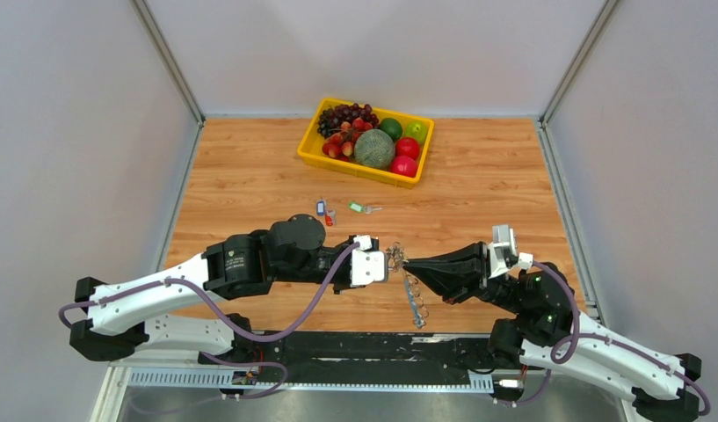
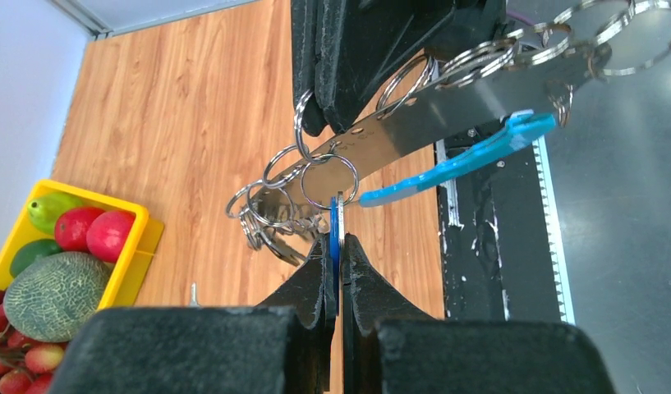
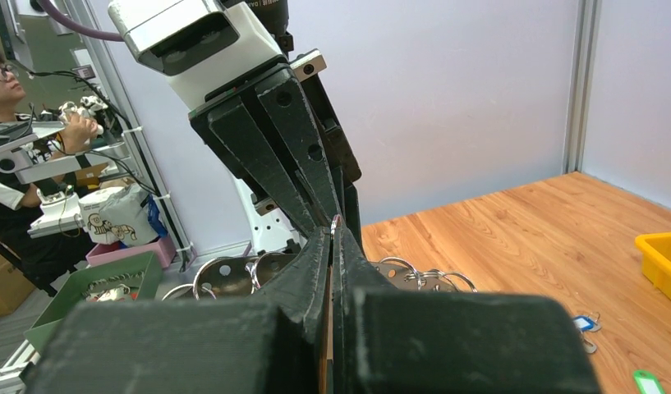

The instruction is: Remove the keys from the keyring

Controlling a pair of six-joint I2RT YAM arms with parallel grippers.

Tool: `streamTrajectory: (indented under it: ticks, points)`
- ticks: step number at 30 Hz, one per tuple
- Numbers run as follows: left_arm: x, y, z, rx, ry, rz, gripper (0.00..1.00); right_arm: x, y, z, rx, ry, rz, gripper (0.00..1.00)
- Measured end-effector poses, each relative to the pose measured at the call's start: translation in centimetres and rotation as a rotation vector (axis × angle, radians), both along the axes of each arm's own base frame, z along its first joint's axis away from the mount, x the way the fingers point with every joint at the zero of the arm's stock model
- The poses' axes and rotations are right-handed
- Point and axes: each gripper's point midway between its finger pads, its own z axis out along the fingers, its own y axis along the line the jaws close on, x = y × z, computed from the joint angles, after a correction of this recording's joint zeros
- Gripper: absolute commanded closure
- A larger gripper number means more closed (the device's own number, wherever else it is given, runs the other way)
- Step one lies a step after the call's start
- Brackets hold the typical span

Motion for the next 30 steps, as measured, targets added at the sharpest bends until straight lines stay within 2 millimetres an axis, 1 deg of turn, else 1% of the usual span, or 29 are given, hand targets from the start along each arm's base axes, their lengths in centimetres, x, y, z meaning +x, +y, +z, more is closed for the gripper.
streamTrajectory:
  ticks: [7,15,20,24,26,30]
  points:
    - [-0.2,-0.3,-0.4,0.010,0.008,-0.014,1.00,0.2,0.3,0.0,-0.001,0.001,0.000,1.00]
    - [-0.4,-0.7,-1.0,0.027,0.021,-0.027,1.00,0.9,0.9,-0.7,-0.023,0.024,-0.023,1.00]
    - [-0.1,-0.6,-0.9,0.027,0.016,-0.013,1.00,1.5,0.2,-0.8,-0.022,0.048,-0.068,1.00]
    - [0.2,-0.3,-0.2,0.002,0.002,0.005,1.00,1.9,-0.7,-0.8,-0.013,0.065,-0.105,1.00]
    - [0.3,-0.2,0.3,-0.012,-0.004,0.009,1.00,2.0,-0.8,-1.1,-0.019,0.075,-0.117,1.00]
    - [0.4,-0.1,0.3,-0.011,-0.007,0.020,1.00,2.3,-0.9,-1.3,-0.024,0.090,-0.132,1.00]
